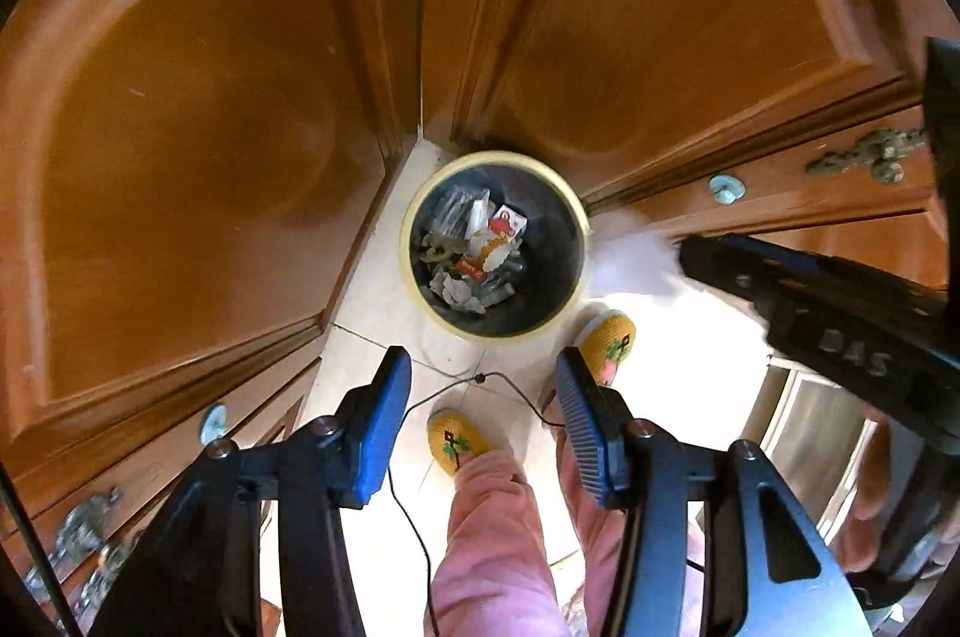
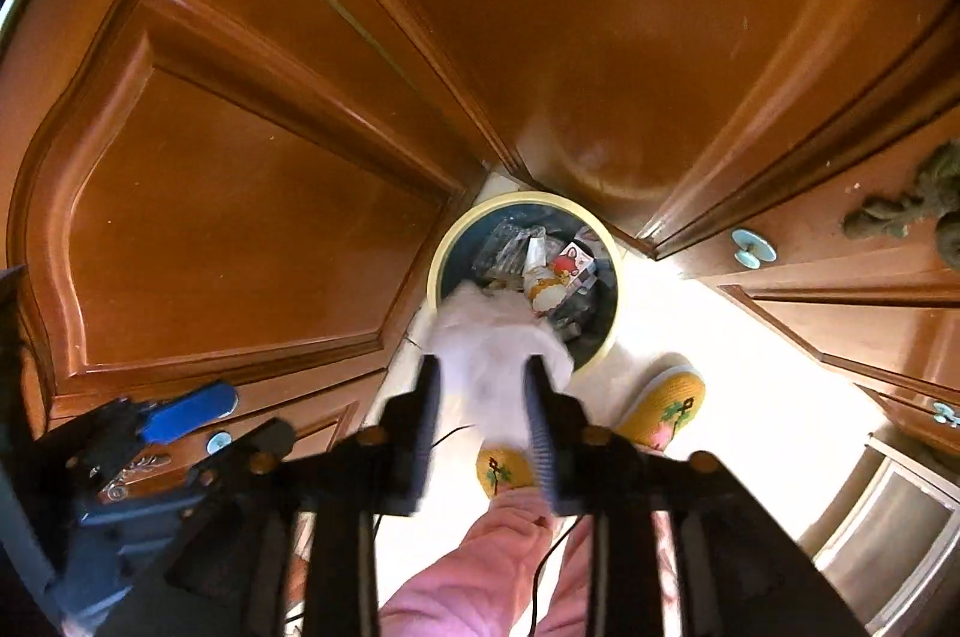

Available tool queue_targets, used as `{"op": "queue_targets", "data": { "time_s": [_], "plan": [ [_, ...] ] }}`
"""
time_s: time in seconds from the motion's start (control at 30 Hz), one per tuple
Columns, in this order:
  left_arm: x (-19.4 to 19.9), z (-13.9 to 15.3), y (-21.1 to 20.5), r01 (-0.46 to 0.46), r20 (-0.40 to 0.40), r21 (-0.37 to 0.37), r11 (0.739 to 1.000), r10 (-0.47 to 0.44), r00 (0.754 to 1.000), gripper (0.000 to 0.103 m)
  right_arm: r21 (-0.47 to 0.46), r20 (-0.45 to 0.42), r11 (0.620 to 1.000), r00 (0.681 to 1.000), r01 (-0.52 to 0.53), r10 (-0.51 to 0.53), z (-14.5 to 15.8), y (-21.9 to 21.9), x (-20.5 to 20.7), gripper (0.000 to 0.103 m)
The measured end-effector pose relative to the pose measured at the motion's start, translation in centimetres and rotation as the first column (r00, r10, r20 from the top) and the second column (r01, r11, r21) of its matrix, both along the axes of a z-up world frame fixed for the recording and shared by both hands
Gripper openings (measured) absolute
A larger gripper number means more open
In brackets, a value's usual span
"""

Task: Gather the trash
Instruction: 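Open the left tool to drop the bottle while the right tool releases the plastic bag, then raise both tools back up toward the counter corner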

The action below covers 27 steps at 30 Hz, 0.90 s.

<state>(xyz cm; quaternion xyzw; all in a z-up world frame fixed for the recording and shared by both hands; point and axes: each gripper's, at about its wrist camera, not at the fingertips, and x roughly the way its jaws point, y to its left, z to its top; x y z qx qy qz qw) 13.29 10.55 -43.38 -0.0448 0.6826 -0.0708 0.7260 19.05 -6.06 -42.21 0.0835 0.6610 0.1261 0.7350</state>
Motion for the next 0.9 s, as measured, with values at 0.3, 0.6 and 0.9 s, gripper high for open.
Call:
{"op": "queue_targets", "data": {
  "time_s": [0.3,0.6,0.9],
  "plan": [
    [-0.5,9.6,1.2,-0.029,0.108,-0.002,1.0,0.029,0.994,0.058,0.005,0.041,1.0,0.999,-0.029,0.029,6.8,0.7,-2.3,0.036],
    [-0.9,20.6,1.4,0.0,0.256,-0.008,1.0,0.002,0.967,0.062,-0.001,0.153,0.999,0.987,-0.048,0.047,16.0,-0.8,-5.0,0.036],
    [-0.3,29.3,-3.2,0.114,0.425,-0.017,0.993,-0.096,0.9,0.074,-0.118,0.368,0.993,0.929,-0.003,0.047,25.6,-4.0,-7.8,0.036]
  ]
}}
